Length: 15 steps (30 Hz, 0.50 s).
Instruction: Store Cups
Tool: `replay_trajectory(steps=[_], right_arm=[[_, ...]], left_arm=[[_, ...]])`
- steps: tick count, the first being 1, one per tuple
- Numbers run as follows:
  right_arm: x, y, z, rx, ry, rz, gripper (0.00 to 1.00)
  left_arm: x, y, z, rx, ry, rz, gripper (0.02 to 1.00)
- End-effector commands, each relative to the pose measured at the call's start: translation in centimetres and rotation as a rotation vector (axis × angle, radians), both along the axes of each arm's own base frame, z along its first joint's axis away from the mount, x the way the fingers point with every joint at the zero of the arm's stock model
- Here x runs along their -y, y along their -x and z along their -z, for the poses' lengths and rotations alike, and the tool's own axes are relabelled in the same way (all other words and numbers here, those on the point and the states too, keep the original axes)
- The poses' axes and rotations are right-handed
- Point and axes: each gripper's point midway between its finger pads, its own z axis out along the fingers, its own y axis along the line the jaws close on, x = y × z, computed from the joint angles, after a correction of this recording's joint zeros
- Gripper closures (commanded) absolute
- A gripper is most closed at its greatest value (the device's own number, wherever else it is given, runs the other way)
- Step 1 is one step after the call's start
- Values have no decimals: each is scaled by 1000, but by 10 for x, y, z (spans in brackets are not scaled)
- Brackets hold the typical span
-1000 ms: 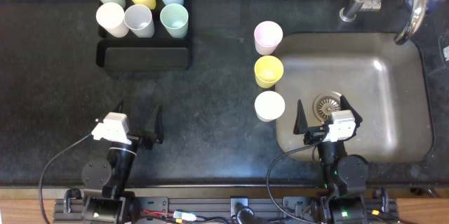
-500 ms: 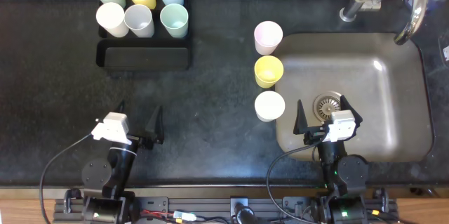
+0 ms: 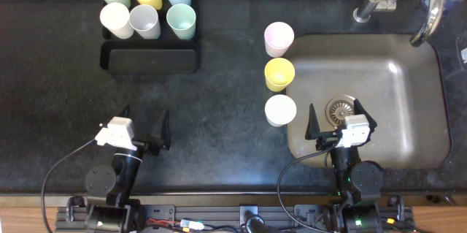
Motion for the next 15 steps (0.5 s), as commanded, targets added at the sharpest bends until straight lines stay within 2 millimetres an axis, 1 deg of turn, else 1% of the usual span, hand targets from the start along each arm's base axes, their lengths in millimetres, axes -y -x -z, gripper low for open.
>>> replay_trajectory(steps=[1,8,12,15], right_arm=[[1,0,3,2,0,4,5],[1,0,3,2,0,4,5],[1,0,3,2,0,4,3],[1,0,3,2,0,4,5]], left_arm=[[3,1,-1,3,13,20,18],[3,1,-1,3,13,19,18],[-1,0,-1,8,-3,-2,18],[0,-1,-8,29,-2,2,18]])
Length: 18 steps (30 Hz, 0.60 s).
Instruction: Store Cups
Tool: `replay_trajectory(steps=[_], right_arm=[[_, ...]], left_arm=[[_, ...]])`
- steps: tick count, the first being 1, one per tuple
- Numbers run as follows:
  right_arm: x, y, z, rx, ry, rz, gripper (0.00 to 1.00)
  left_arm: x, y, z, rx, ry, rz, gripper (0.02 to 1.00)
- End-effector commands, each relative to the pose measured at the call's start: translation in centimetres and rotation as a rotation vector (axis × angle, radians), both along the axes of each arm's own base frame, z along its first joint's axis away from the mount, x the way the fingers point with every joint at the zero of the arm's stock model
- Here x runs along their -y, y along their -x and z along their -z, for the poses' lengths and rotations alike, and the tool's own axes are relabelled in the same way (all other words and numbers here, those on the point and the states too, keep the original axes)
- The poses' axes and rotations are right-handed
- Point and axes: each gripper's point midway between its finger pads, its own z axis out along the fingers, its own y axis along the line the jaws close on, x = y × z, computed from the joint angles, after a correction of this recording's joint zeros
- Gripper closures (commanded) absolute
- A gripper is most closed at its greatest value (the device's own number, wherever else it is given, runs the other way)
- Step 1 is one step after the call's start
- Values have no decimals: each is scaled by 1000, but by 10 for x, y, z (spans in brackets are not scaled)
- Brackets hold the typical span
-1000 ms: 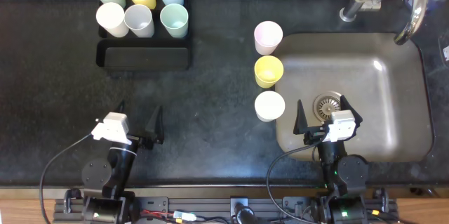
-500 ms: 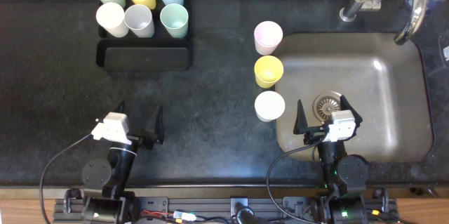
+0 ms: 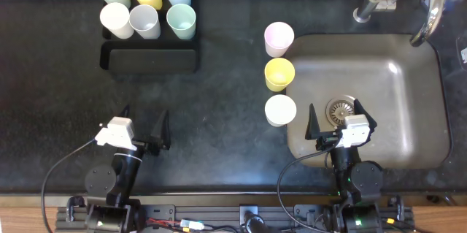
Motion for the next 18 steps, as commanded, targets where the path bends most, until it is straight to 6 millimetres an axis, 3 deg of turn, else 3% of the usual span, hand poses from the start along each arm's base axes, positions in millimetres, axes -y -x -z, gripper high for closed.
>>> replay_trajectory(steps=[1,6,12,18], right_arm=[[1,0,3,2,-1,4,5],[1,0,3,2,-1,4,5],[1,0,3,2,-1,4,3],[1,0,3,2,-1,4,3]], left_arm=[[3,-2,-10,31,-16,20,18],[19,-18,-41,-37,-39,111,18],[60,-58,-98,-246,-81,264,18],[102,-104,-142,-479,-110,199,18]])
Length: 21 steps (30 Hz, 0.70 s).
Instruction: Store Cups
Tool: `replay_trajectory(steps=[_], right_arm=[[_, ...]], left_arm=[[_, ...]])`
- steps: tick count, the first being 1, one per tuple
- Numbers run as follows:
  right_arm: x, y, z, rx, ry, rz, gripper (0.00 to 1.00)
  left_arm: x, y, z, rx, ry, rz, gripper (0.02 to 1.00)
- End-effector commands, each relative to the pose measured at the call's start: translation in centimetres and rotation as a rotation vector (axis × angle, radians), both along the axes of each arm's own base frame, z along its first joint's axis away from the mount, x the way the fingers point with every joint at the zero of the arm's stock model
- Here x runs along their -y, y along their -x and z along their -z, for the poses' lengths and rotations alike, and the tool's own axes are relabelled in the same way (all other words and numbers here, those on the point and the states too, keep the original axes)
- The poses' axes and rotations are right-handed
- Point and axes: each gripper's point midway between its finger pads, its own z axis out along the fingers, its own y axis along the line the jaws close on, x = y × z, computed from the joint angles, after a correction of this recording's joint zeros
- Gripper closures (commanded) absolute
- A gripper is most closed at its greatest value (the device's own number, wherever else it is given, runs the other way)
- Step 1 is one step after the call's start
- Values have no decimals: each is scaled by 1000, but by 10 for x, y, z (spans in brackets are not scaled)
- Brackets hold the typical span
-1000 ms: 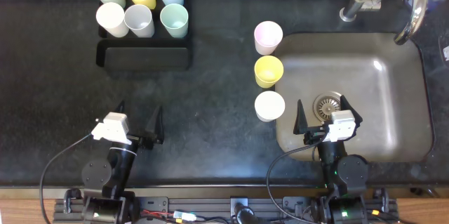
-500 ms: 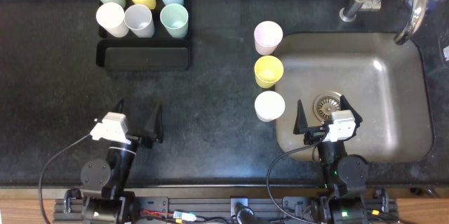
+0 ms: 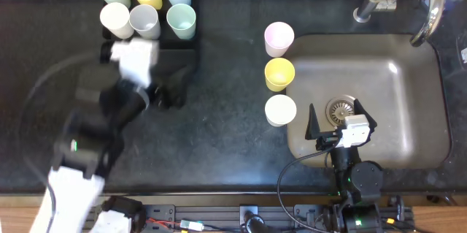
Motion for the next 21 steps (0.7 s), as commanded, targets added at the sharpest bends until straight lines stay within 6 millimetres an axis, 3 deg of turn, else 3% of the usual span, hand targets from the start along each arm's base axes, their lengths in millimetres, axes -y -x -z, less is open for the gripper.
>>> replay_trajectory(steps=[1,5,8,13,21], right_arm=[[1,0,3,1,0,4,3],[1,0,3,1,0,4,3],[1,0,3,1,0,4,3],[1,0,3,1,0,4,3],[1,0,3,1,0,4,5]], left_arm=[[28,-36,-35,-86,-39,-100,18],[67,-60,-36,-198,-69,-152,18],[98,-73,-21,-295,-82,-182,18],[136,-90,23,-456,-112,-230,18],[168,-127,77,-541,-142,-266,20]])
